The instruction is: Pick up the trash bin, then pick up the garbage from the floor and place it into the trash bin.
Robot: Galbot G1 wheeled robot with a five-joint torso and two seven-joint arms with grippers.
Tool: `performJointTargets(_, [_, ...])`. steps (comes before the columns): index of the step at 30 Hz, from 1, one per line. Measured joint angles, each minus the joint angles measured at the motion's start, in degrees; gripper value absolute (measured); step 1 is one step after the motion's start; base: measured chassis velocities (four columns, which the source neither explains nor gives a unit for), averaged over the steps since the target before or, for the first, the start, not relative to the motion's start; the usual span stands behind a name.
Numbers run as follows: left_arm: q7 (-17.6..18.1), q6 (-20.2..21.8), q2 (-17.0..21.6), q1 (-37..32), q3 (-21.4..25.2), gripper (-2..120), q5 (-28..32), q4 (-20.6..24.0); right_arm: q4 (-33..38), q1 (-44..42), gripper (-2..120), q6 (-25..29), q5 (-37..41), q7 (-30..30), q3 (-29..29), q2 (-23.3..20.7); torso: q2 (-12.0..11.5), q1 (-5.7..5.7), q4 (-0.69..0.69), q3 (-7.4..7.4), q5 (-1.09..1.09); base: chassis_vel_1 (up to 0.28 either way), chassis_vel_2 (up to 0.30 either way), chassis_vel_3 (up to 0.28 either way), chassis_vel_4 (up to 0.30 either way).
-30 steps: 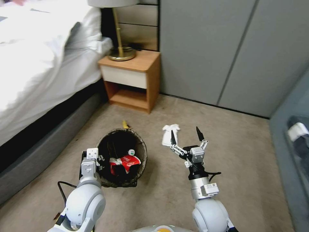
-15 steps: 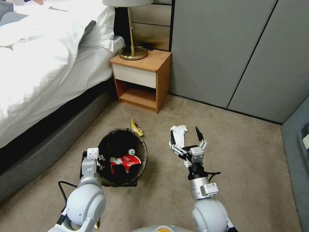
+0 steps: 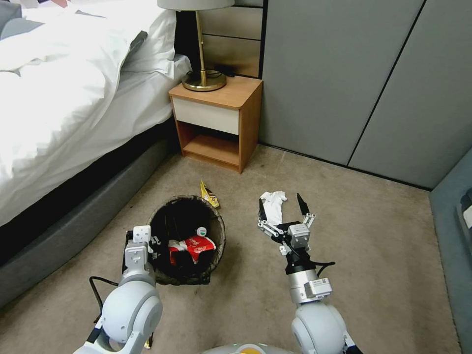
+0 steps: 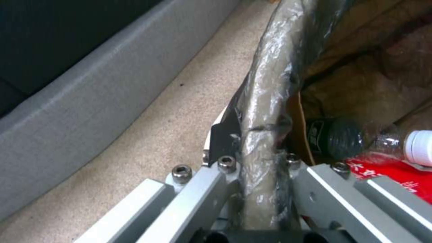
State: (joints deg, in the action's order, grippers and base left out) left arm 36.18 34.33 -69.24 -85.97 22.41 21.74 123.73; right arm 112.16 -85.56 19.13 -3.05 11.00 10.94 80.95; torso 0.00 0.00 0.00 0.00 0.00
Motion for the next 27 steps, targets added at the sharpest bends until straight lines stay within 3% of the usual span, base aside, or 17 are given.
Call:
performJointTargets(16, [0.0,0.0,-0.1,0.0,0.0,0,0.0,0.0,0.3,-0.5,100,-1.3,1.2,0.1,0.2,-0.1,0.0,0.00,0.00,0.00,0.00,-0.013,0.016,0.012,-0.011])
performJointTargets(27, [0.0,0.0,-0.1,0.0,-0.1,0,-0.1,0.0,-0.2,-0.3,100,0.7,0.3,-0.5,0.1,-0.2,0.0,0.00,-0.01,0.01,0.00,-0.119,0.124,0.134,-0.122])
